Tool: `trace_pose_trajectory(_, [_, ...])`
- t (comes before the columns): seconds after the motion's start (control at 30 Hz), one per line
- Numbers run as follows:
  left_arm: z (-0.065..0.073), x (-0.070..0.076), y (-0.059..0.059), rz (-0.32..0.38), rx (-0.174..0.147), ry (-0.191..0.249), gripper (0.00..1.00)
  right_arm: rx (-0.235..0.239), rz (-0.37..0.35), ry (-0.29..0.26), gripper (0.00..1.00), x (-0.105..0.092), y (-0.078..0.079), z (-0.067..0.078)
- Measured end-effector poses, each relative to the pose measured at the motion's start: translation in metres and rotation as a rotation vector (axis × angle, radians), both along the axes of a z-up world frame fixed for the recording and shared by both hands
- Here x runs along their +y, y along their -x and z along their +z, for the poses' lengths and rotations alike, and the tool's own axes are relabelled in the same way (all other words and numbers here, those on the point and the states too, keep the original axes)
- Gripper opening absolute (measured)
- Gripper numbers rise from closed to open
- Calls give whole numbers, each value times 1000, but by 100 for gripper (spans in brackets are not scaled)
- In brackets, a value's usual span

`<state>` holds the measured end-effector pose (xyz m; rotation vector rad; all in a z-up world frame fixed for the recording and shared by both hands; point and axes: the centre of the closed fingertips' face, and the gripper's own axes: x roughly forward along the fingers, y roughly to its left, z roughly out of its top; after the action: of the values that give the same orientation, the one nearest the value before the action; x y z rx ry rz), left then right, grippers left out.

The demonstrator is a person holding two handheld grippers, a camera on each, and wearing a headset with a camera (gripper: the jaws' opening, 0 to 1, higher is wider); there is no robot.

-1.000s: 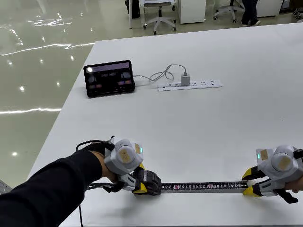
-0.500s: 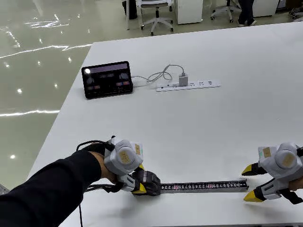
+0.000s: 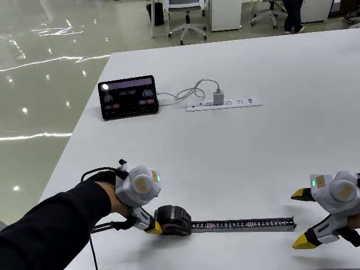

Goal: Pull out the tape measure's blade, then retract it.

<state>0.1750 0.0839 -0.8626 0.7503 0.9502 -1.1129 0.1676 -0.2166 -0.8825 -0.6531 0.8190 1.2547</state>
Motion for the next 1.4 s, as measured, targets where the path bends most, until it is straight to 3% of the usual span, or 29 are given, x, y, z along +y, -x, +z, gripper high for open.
trace_pose_trajectory(0.03, [0, 1, 5, -4, 18, 8, 56, 4, 0, 1, 74, 0, 1, 0])
trace_pose_trajectory(0.2, [-4, 11, 11, 17, 20, 15, 74, 6, 7, 13, 75, -3, 3, -1])
trace_pose_trajectory(0.33, [-6, 18, 9, 59, 13, -4, 80, 10, 1, 10, 76, -3, 4, 0])
trace_pose_trajectory(0.57, [1, 24, 0, 132, -25, 30, 84, 23, -27, -5, 80, -4, 6, 2])
trace_pose_trajectory(0.63, [4, 24, -1, 155, -40, 54, 84, 25, -42, -10, 83, -5, 7, 3])
trace_pose_trajectory(0.7, [6, 21, 1, 190, -18, 100, 89, 20, -51, -11, 85, -7, 8, 4])
trace_pose_trajectory(0.77, [5, 24, 2, 217, -10, 113, 99, 11, -93, -32, 86, -8, 7, 6])
trace_pose_trajectory(0.87, [5, 28, 1, 247, -25, 135, 100, -5, -162, -68, 88, -10, 6, 11])
trace_pose_trajectory(0.93, [6, 29, 2, 279, -32, 157, 100, -45, -196, -109, 89, -11, 2, 17])
trace_pose_trajectory(1.0, [6, 29, 3, 309, -29, 187, 100, -40, -234, -128, 89, -13, 4, 20])
trace_pose_trajectory(1.07, [8, 29, 1, 354, -43, 227, 100, -62, -259, -135, 89, -18, 3, 22])
trace_pose_trajectory(1.1, [9, 29, -3, 371, -67, 253, 100, -64, -275, -144, 89, -20, 4, 23])
trace_pose_trajectory(1.23, [13, 29, -7, 420, -93, 303, 100, -95, -351, -165, 95, -28, 0, 25])
trace_pose_trajectory(1.3, [24, 22, -8, 476, -97, 401, 100, -120, -398, -202, 95, -27, 0, 31])
trace_pose_trajectory(1.33, [26, 24, -9, 502, -106, 416, 100, -150, -410, -205, 94, -29, -1, 33])
trace_pose_trajectory(1.4, [32, 29, -11, 533, -162, 439, 100, -167, -462, -229, 93, -33, -1, 36])
